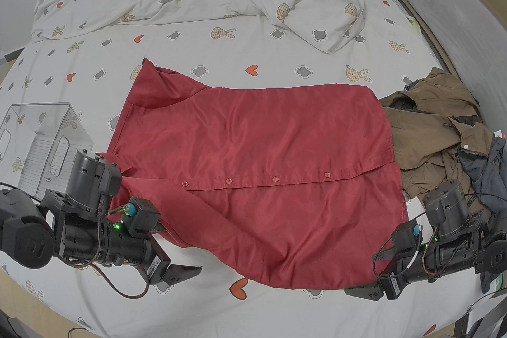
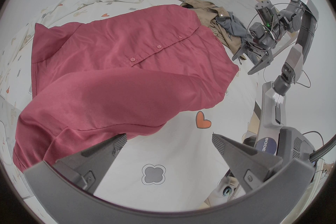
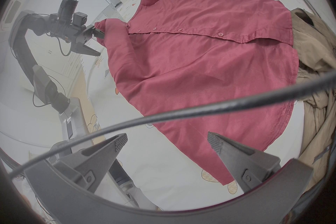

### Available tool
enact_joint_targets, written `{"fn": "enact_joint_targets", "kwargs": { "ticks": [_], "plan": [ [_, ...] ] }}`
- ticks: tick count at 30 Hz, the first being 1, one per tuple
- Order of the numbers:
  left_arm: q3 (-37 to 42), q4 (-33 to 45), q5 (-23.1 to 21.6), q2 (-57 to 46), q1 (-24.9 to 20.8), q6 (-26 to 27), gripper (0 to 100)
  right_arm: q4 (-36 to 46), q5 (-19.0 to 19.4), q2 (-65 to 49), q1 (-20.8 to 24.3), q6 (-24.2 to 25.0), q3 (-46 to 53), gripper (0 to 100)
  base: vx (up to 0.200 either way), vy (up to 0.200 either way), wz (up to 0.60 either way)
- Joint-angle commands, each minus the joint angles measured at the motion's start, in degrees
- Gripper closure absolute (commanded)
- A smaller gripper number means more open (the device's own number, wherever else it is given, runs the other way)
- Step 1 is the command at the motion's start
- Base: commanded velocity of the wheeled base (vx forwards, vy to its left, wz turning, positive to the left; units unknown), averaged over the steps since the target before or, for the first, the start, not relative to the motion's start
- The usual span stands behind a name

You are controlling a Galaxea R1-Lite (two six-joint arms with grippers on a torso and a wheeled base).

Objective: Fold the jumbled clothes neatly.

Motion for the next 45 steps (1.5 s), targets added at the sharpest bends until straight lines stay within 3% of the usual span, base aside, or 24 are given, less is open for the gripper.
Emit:
{"fn": "enact_joint_targets", "kwargs": {
  "ticks": [1, 10, 22, 32, 45],
  "plan": [
    [1.4, 0.1, 0.1, -0.5, -0.6, 0.0, 0, 0.0, 0.0, 0.2, 0.1, 0.0, 0.0, 0, 0.000, 0.000, 0.00],
    [2.3, -0.4, 0.1, 2.0, -1.1, 0.1, 0, 0.0, 0.0, 0.4, 0.1, 0.0, 0.0, 0, 0.000, 0.000, 0.00],
    [-5.9, -1.1, 0.2, 8.7, 2.3, 1.3, 0, 0.0, 0.0, 0.5, 0.1, 0.0, 0.0, 0, 0.000, 0.000, 0.00],
    [-5.9, -3.0, 0.3, 10.9, 5.7, 2.6, 0, -0.1, 0.0, 1.4, 0.2, 0.0, 0.2, 0, 0.000, 0.000, 0.00],
    [-2.4, -4.1, 1.3, 9.4, 5.1, 3.0, 0, -1.2, 0.0, 1.3, 0.2, 0.0, 0.8, 0, 0.000, 0.000, 0.00]
  ]
}}
